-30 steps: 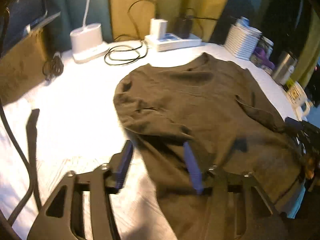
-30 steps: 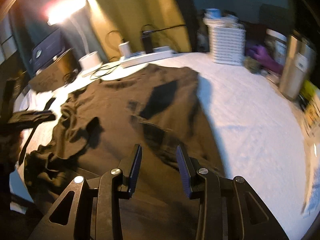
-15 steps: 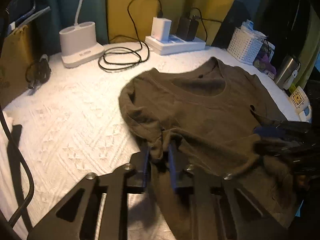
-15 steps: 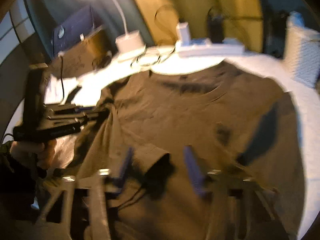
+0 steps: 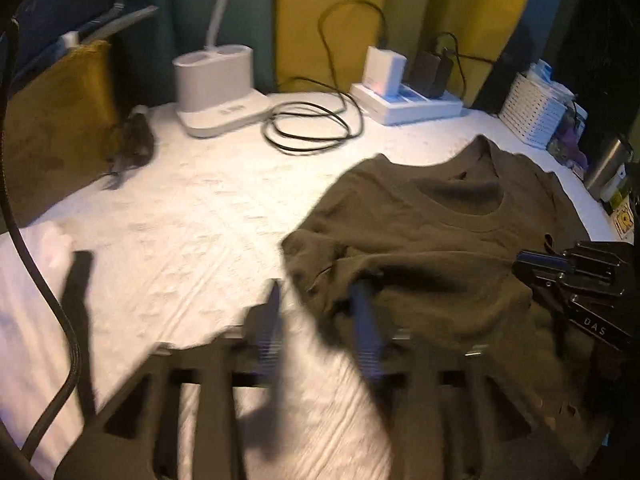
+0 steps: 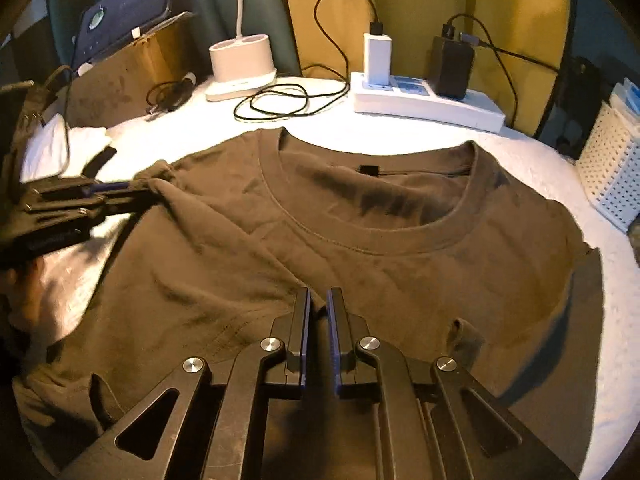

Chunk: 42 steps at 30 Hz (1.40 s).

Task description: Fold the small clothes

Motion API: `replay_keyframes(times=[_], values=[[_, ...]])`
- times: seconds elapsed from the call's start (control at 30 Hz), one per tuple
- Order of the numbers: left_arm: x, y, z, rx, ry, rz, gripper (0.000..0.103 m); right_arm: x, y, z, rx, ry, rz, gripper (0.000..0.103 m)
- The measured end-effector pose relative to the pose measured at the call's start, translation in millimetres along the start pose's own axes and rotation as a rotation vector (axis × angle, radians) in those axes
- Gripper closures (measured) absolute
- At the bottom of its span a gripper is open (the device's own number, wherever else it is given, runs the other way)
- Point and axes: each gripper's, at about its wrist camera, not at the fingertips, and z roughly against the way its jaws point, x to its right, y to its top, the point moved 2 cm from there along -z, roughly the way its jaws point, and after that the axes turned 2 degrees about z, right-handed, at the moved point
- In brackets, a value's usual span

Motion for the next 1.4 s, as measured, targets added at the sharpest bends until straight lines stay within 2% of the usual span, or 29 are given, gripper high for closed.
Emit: replay_keyframes(times=[0.03,0.1,0.17,0.2,0.23,0.27,0.3,0.47,0.63,0.77,0.97,1.0,1.17,1.3,1.33,1.4], values=[[-1,-2,7,0.012,-0.006,0.009,0.040,2,-2,2,-0.012,-0.028,0.003,0.094],[-2,-10,22,0.018,-0.032,0.016,0.040,7,-7,7,-0.016,-0.076,0.009,0.094],[2,-19,37,0.020,-0.050,0.012,0.040,13,-15,13,-0.027,-0.101,0.004,0.087],[5,-25,46,0.026,-0.064,0.006,0.040,16,-17,15,-0.030,-0.108,-0.002,0.065],[9,-30,54,0.030,-0.079,-0.003,0.040,20,-22,19,-0.031,-0.114,-0.013,0.028],[14,-35,62,0.036,-0.094,-0.012,0.040,24,-25,24,-0.020,-0.114,-0.025,0.015],[19,-40,71,0.045,-0.108,-0.023,0.040,27,-30,30,-0.003,-0.117,-0.038,0.011],[49,-63,104,0.071,-0.183,-0.081,0.040,33,-50,59,0.031,-0.127,-0.052,0.011],[78,-87,112,0.063,-0.222,-0.166,0.040,42,-77,98,0.082,-0.160,-0.089,0.011],[86,-103,109,0.032,-0.216,-0.176,0.040,54,-106,129,0.116,-0.201,-0.128,0.011],[95,-122,107,0.031,-0.189,-0.211,0.041,79,-155,160,0.116,-0.277,-0.196,0.011],[98,-125,106,0.034,-0.179,-0.228,0.043,84,-164,165,0.116,-0.282,-0.213,0.011],[105,-134,104,0.029,-0.156,-0.258,0.066,103,-198,182,0.129,-0.295,-0.288,0.013],[107,-139,111,0.040,-0.147,-0.267,0.083,105,-211,188,0.133,-0.270,-0.314,0.032],[106,-141,115,0.047,-0.148,-0.268,0.084,103,-213,187,0.128,-0.260,-0.309,0.041],[106,-143,123,0.062,-0.145,-0.272,0.087,98,-218,181,0.112,-0.241,-0.299,0.046]])
